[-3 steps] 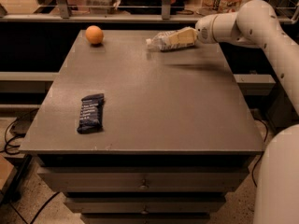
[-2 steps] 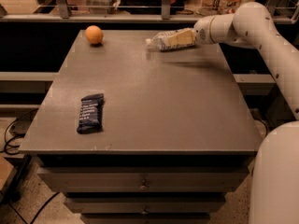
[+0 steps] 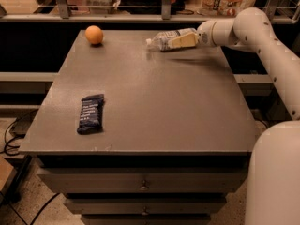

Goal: Move blue plastic bottle near rxbar blueberry

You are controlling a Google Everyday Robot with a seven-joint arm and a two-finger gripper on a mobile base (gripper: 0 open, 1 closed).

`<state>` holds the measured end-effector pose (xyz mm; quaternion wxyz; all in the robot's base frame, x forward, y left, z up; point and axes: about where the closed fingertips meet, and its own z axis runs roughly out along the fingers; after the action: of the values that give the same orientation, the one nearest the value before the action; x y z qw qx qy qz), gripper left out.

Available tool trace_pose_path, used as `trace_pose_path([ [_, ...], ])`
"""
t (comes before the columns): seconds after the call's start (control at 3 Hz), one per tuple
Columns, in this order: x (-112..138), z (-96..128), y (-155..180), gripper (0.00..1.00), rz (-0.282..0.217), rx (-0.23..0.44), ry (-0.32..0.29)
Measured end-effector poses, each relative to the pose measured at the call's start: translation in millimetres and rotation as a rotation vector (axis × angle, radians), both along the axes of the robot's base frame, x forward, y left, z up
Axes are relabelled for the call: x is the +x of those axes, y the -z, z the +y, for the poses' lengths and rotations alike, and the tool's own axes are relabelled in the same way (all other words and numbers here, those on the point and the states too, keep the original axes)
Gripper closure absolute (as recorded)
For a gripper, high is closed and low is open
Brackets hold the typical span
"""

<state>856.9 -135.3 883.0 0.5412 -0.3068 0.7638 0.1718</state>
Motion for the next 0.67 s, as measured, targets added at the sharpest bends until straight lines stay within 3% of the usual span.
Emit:
trace_pose_path([
  [0.67, 14.3, -3.9, 22.2, 0.00, 0.034, -0.012, -0.003],
])
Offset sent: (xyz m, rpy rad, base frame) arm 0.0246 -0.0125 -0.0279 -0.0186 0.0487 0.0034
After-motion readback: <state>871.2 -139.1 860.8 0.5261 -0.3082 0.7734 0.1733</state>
